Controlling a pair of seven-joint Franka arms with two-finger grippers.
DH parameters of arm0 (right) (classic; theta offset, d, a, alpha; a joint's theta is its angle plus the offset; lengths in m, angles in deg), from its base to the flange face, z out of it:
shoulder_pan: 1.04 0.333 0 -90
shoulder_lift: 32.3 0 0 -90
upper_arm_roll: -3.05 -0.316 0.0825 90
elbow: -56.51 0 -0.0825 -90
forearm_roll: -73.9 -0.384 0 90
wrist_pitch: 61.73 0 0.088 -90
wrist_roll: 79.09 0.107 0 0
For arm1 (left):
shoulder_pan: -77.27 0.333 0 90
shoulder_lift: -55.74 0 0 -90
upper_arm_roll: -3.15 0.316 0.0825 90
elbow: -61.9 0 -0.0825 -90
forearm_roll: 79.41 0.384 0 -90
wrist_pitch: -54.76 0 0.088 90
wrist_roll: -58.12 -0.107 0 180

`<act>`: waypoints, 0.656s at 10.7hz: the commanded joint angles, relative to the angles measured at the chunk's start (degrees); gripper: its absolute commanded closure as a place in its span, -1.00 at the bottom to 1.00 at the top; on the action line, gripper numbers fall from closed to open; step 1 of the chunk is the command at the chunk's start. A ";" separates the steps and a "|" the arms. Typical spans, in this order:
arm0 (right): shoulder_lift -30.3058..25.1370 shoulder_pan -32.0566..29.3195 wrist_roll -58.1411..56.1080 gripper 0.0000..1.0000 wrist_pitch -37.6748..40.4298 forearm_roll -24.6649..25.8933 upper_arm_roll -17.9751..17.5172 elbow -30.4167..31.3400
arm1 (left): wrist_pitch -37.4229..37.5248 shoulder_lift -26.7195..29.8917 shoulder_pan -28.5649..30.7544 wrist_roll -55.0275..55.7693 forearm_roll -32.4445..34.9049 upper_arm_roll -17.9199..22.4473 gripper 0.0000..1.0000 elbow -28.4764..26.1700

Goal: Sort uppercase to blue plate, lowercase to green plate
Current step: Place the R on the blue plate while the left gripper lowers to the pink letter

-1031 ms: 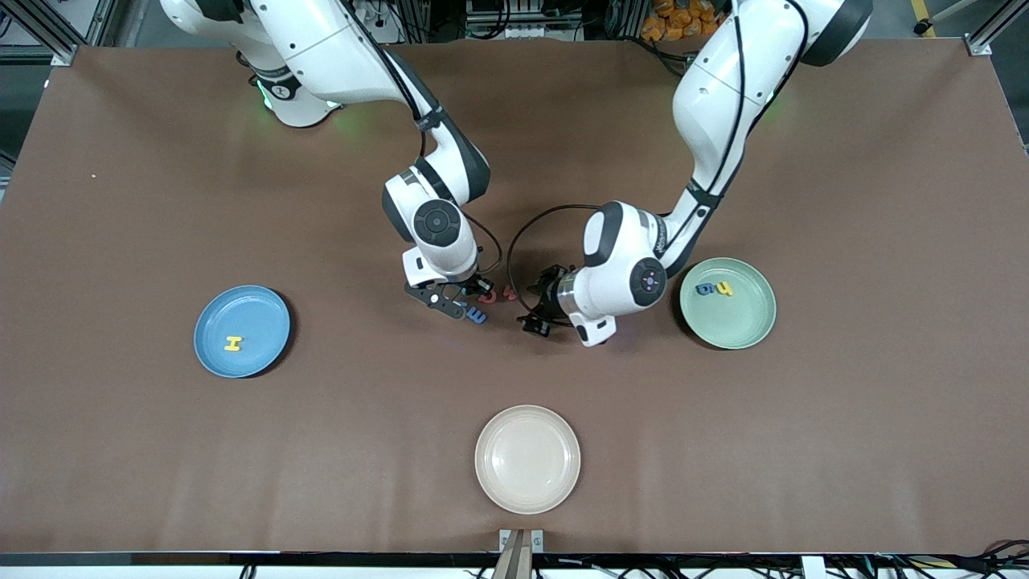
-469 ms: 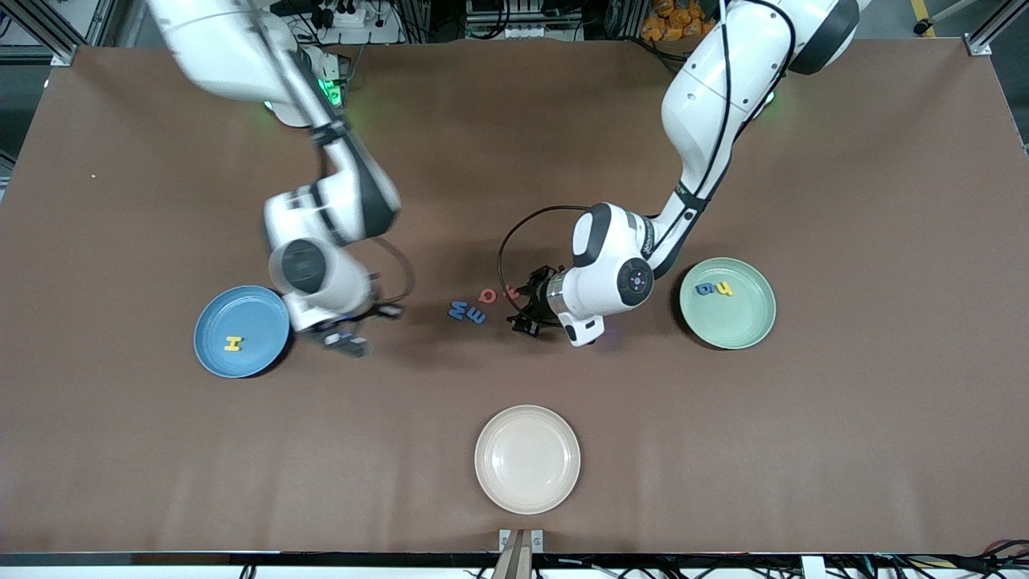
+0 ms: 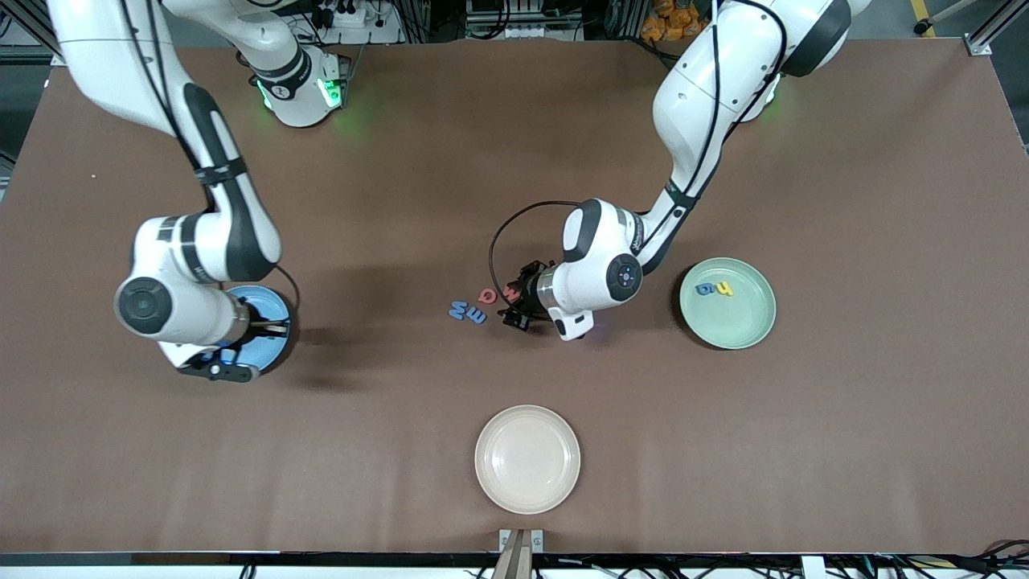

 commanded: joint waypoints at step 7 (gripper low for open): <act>0.52 -4.35 -5.06 -1.00 0.07 2.59 -0.82 0.53 | -0.02 -1.50 -0.58 -2.38 -1.89 -0.07 -0.14 -0.47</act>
